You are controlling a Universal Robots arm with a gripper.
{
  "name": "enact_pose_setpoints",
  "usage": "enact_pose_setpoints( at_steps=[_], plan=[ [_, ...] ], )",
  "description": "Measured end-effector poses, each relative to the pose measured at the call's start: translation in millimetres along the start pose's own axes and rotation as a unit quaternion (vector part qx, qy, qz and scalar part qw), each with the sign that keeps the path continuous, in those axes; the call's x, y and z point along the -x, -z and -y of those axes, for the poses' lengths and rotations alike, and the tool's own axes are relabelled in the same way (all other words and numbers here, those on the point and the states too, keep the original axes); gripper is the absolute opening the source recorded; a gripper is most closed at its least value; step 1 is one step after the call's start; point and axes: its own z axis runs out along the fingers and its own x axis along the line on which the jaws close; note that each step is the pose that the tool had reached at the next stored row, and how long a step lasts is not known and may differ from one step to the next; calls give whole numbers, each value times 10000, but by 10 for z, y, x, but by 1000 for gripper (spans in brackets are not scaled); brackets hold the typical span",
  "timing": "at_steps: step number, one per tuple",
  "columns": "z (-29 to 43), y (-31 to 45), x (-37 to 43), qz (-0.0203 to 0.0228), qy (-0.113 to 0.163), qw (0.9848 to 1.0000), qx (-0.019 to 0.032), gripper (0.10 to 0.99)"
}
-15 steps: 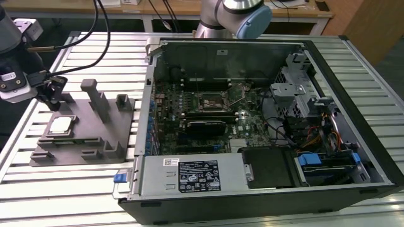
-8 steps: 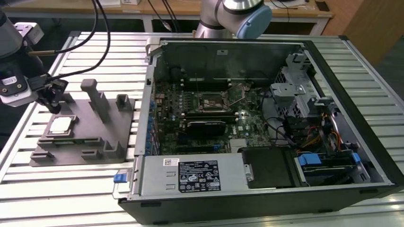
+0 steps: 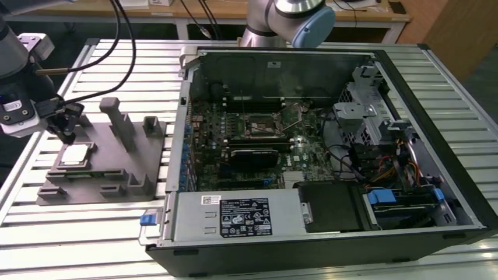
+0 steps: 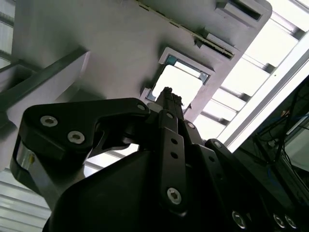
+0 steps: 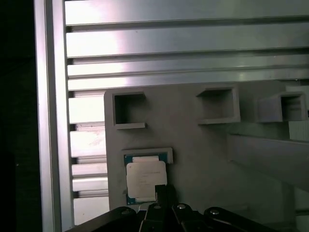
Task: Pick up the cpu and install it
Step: 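Pick up the cpu and move it towards the insertion slot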
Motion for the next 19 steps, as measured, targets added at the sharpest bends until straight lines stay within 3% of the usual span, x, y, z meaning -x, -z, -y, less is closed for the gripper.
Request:
enact_pose_setpoints(
  at_steps=[19],
  plan=[
    [46, -171, -65, 0, 0, 10000, 0, 106]
  ],
)
